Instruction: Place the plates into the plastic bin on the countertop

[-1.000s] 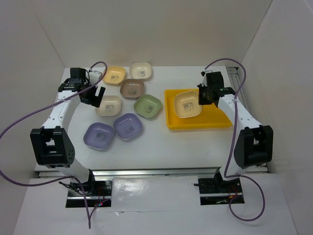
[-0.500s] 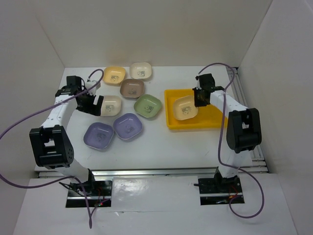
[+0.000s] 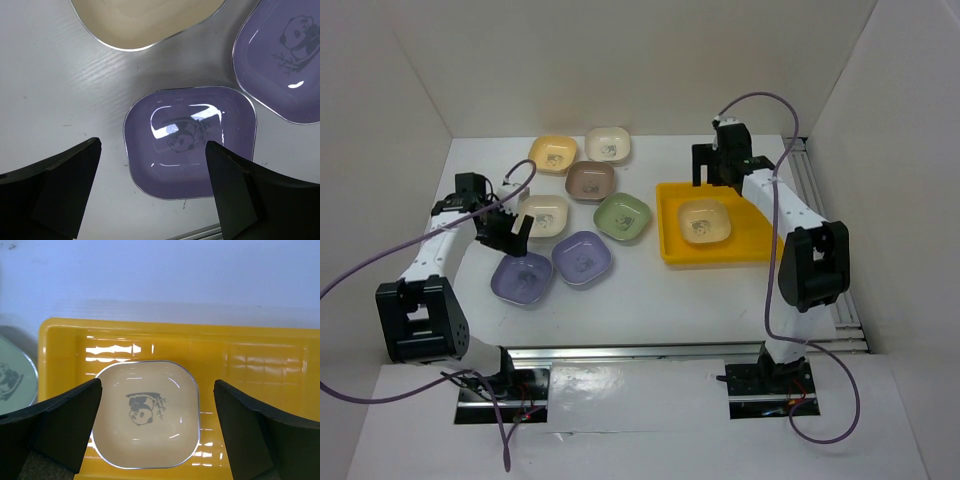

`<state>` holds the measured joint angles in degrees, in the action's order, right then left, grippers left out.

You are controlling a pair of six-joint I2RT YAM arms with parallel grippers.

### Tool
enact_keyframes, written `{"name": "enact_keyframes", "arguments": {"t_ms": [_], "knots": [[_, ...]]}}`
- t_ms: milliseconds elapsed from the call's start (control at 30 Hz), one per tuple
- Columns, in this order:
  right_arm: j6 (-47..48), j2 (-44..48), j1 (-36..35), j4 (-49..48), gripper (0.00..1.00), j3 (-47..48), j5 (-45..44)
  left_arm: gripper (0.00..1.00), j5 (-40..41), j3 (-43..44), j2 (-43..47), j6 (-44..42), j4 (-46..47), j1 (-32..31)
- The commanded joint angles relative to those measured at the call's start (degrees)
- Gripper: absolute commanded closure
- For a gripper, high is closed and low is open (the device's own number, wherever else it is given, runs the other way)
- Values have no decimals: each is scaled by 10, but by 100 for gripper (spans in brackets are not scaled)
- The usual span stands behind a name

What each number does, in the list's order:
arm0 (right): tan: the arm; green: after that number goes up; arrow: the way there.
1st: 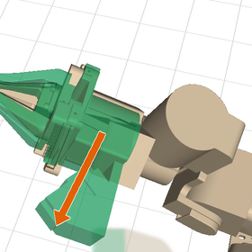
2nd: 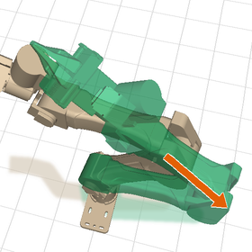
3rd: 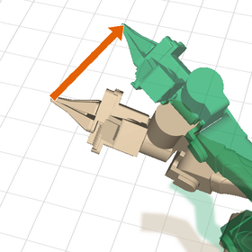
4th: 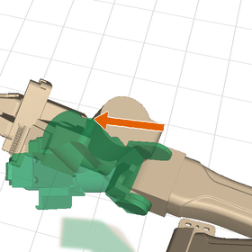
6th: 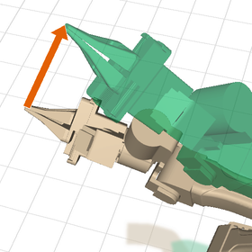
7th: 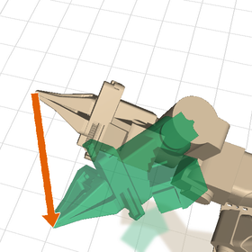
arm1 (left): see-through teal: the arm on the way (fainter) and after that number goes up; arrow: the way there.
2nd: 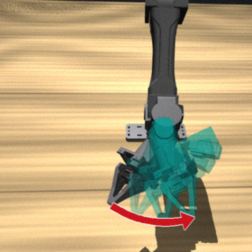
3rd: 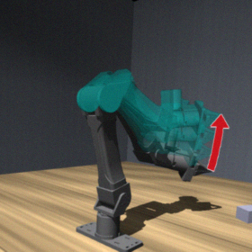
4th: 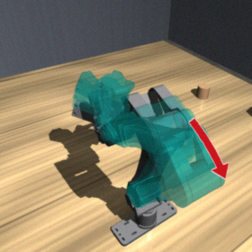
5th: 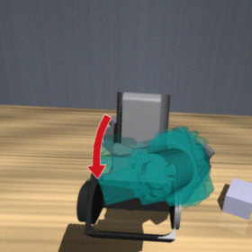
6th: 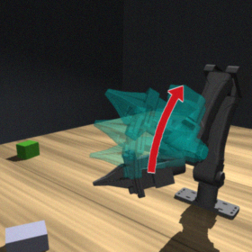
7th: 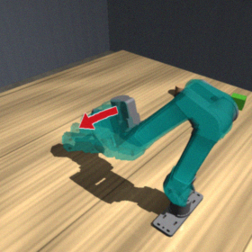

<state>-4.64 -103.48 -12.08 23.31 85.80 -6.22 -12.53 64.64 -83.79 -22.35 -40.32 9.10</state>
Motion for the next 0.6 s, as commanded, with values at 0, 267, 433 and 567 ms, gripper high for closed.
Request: {"name": "enact_keyframes", "arguments": {"t_ms": [0, 267, 433, 567], "knots": [[-2, 46, -31, 6, 0, 28, -33, 2, -19, -23, 16, -25, 0, 12], [3, 110, -55, 11, 0, -11, -12, 7, -7, -53, -42, -41, 33, 45], [3, 141, -67, 6, 0, -22, 0, 7, -6, -59, -94, -53, 64, 64], [3, 146, -78, 6, 0, -15, 5, 18, -14, -54, -144, -53, 64, 78]]}}
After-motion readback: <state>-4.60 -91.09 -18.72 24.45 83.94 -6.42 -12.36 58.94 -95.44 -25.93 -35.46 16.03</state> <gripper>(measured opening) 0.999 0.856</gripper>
